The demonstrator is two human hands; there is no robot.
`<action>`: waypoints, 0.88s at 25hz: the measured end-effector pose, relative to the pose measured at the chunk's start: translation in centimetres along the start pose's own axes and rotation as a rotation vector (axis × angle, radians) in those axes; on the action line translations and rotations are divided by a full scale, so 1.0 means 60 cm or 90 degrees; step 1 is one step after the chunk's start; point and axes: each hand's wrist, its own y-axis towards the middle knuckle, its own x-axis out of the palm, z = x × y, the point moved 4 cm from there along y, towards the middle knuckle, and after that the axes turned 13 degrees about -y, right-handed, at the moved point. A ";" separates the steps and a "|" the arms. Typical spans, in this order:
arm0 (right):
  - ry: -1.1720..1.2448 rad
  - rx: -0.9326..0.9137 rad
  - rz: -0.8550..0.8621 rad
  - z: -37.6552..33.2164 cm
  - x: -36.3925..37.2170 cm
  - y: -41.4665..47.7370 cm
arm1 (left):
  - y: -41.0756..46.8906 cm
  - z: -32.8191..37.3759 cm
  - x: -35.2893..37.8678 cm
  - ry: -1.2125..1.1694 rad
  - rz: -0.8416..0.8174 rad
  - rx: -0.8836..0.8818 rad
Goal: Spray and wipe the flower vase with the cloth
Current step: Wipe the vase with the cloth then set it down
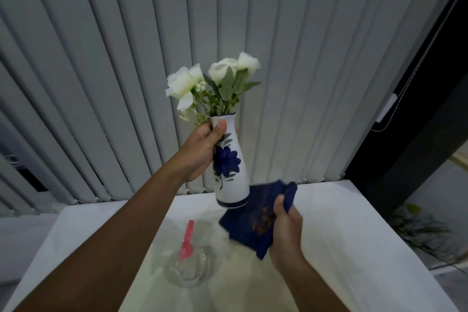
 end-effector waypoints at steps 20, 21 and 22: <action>0.192 0.104 -0.019 -0.004 0.048 -0.018 | 0.005 -0.040 0.037 0.152 -0.076 -0.023; 0.189 0.083 0.009 -0.002 0.048 -0.024 | 0.006 -0.040 0.045 0.172 -0.058 -0.024; 0.171 0.056 0.035 0.002 0.048 -0.032 | 0.011 -0.039 0.049 0.199 -0.021 -0.013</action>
